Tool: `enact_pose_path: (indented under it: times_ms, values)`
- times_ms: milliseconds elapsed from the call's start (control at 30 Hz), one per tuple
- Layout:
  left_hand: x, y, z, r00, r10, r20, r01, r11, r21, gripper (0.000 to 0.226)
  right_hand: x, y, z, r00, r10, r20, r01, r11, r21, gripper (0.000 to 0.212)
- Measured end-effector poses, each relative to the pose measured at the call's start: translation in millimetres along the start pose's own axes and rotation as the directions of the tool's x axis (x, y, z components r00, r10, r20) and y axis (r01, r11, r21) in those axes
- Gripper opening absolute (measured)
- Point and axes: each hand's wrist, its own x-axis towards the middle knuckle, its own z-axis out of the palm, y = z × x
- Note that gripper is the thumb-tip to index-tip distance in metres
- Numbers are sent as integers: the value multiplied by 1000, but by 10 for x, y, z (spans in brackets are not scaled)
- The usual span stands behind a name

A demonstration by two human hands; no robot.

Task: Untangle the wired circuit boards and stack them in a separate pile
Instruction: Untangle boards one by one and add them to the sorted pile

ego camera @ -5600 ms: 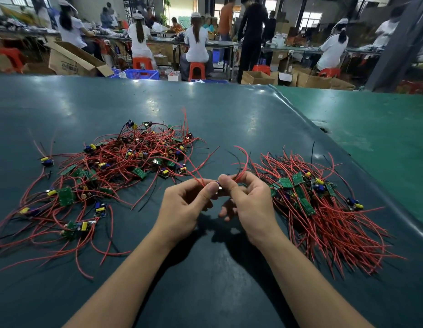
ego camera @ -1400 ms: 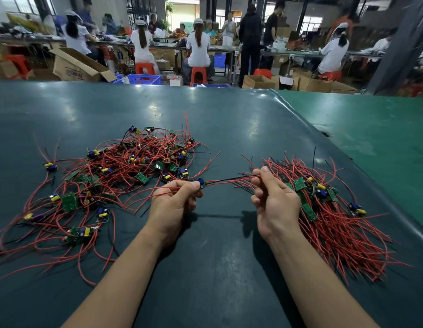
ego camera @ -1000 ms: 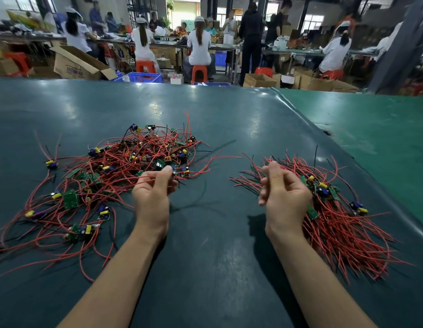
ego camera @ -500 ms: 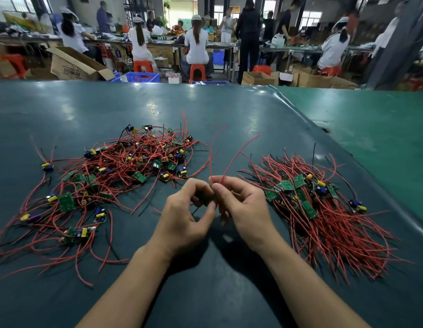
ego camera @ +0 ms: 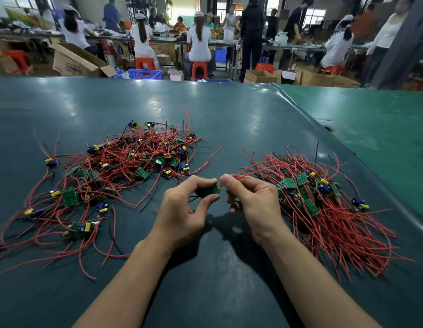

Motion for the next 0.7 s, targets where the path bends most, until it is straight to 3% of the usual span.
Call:
enact_pose_path:
  times_ms: [133,233,567,700]
  values:
    - [28,33,34,1000,27,-15,-27,1000,16,24,35,25,-16,988,-69,-135,73,997,22,32]
    - [28,7,-5,999,37,-29,-35,998,43,25,74,-18,-46,974,-87,-208,104,992,71,26]
    - [38,-63,-73,991,135,-6,-132,977,169,26,57,-192,-114,929,-44,-368,152,951,270,33]
    - [56,-104,-134,980,97,-172,-52,967,248,24,83,-265,-170,897,-33,-442,224,894,388,38]
